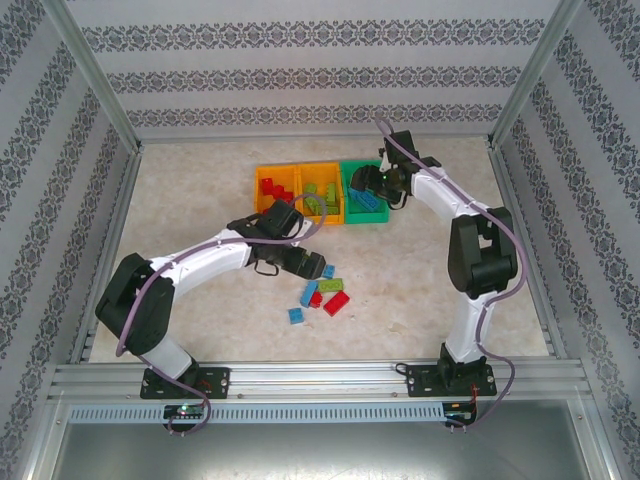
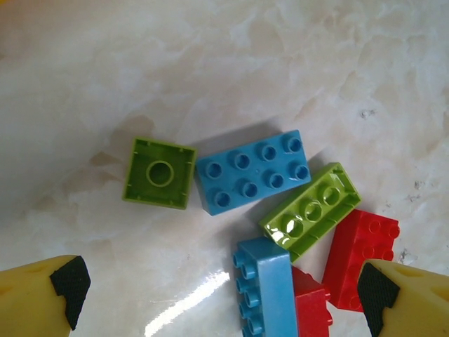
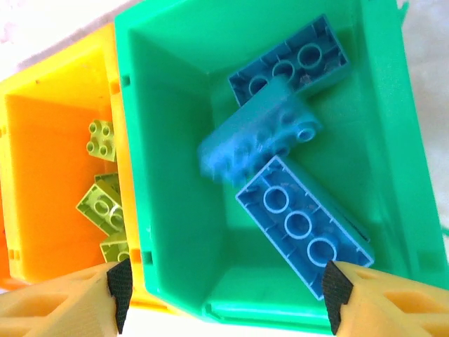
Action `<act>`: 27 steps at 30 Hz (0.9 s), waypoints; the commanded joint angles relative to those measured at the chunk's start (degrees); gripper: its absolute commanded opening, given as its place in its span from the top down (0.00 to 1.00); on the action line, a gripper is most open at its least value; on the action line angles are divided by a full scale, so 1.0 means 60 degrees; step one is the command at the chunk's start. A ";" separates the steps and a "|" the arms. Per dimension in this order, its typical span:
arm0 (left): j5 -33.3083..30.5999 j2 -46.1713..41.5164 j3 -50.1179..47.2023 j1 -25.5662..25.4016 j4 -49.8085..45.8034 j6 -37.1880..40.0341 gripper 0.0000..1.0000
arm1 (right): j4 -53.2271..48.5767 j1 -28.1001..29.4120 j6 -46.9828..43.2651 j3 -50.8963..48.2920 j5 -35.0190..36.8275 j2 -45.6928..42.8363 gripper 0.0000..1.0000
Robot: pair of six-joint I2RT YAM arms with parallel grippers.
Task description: Sort the legos into containers by color
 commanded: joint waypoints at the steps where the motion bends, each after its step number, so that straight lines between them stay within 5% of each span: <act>1: -0.0060 -0.0030 -0.0152 -0.0419 -0.0356 -0.0063 0.00 | 0.0184 0.0175 -0.0085 -0.0534 -0.0184 -0.0814 0.25; 11: 0.0261 0.0179 -0.0914 -0.0697 -0.0438 0.0200 0.05 | 0.0574 0.0184 -0.0277 -0.2268 -0.0170 -0.1782 0.23; 27: 0.0092 0.1126 -0.0295 -0.0719 -0.0209 -0.0373 0.13 | 0.0799 0.0168 -0.0040 -0.2725 -0.0089 -0.1958 0.23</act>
